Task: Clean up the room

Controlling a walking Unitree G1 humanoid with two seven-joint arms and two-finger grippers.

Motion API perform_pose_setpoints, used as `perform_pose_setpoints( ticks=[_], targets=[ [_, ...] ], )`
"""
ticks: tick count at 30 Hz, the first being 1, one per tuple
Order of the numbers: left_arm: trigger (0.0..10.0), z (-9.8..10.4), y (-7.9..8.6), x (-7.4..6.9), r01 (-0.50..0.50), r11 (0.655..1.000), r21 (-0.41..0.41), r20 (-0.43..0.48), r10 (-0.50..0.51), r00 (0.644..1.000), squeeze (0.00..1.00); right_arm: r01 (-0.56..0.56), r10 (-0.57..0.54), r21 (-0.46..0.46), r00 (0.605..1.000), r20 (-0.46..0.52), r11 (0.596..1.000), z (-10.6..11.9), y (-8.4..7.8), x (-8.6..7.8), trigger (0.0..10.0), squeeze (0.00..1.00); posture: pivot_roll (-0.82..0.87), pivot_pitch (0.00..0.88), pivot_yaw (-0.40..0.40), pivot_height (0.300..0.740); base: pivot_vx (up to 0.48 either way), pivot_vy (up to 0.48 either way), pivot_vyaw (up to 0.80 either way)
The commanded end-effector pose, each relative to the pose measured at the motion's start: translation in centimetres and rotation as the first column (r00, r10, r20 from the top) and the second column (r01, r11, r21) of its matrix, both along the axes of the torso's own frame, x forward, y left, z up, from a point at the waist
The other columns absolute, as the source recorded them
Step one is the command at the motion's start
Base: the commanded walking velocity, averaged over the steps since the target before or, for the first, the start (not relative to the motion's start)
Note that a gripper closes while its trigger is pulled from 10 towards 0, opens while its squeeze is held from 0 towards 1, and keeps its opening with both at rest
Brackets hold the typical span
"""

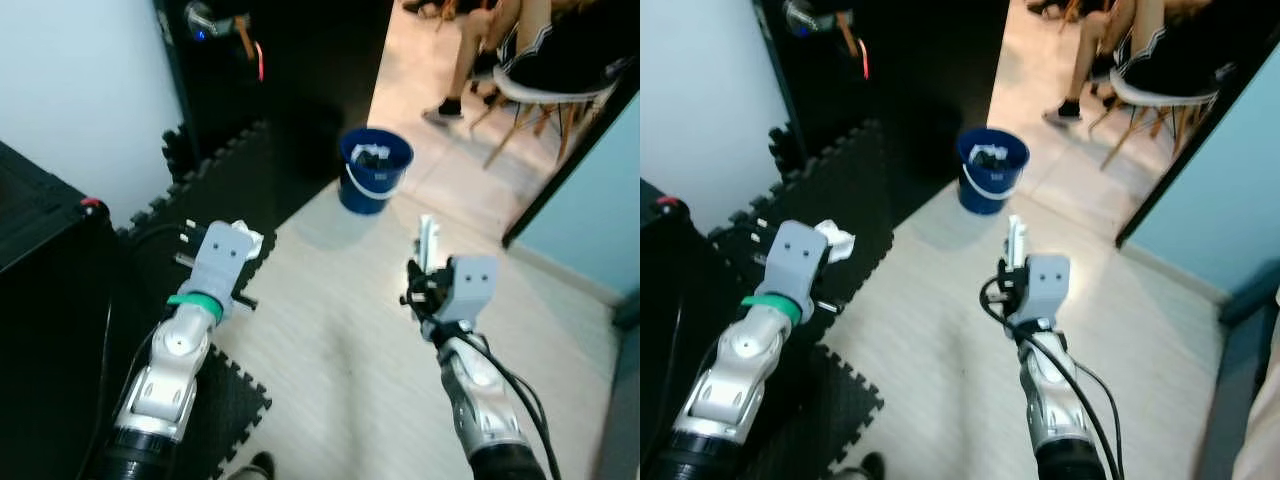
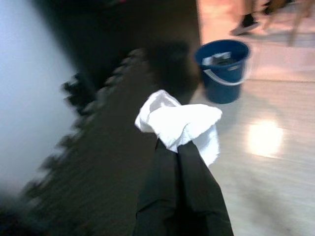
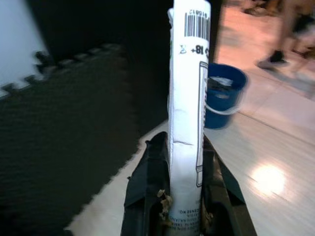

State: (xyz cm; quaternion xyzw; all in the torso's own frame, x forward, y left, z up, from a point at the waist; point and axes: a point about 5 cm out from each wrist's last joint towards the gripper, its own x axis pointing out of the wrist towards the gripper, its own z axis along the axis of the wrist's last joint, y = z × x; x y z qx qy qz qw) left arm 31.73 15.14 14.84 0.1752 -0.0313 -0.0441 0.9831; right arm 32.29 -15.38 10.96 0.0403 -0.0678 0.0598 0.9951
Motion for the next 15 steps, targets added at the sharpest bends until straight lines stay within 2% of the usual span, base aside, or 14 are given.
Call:
perform_pose_setpoints(
  ticks=[1,4,10,15],
  targets=[
    [10.0,-0.8,-0.1,-0.4,0.0,1.0,0.006,-0.018,0.0,1.0,0.0,-0.006,0.006,-0.004,1.0,-0.028,1.0,-1.0,0.2,-0.4,10.0,0.0,0.15,0.047,-0.026,0.74,0.0,0.0,0.68],
    [10.0,-1.1,0.1,-0.7,-0.006,1.0,0.013,-0.026,0.006,1.0,0.0,-0.016,0.016,0.002,1.0,-0.021,1.0,-0.8,0.5,-0.3,10.0,0.0,0.16,0.055,-0.028,0.74,0.0,0.0,0.68],
    [10.0,-1.0,0.4,-1.0,-0.021,1.0,0.021,-0.02,0.022,1.0,0.0,-0.032,0.031,-0.015,0.999,-0.031,0.999,-1.0,0.1,-0.1,10.0,0.0,0.19,0.066,-0.032,0.74,0.0,0.0,0.68],
    [10.0,-1.1,1.0,-0.9,-0.042,0.999,0.024,-0.023,0.043,0.999,0.0,-0.023,0.023,-0.015,1.0,-0.009,1.0,-0.2,-0.1,0.5,10.0,0.0,0.17,0.057,-0.03,0.74,0.0,0.0,0.68]
  ],
)
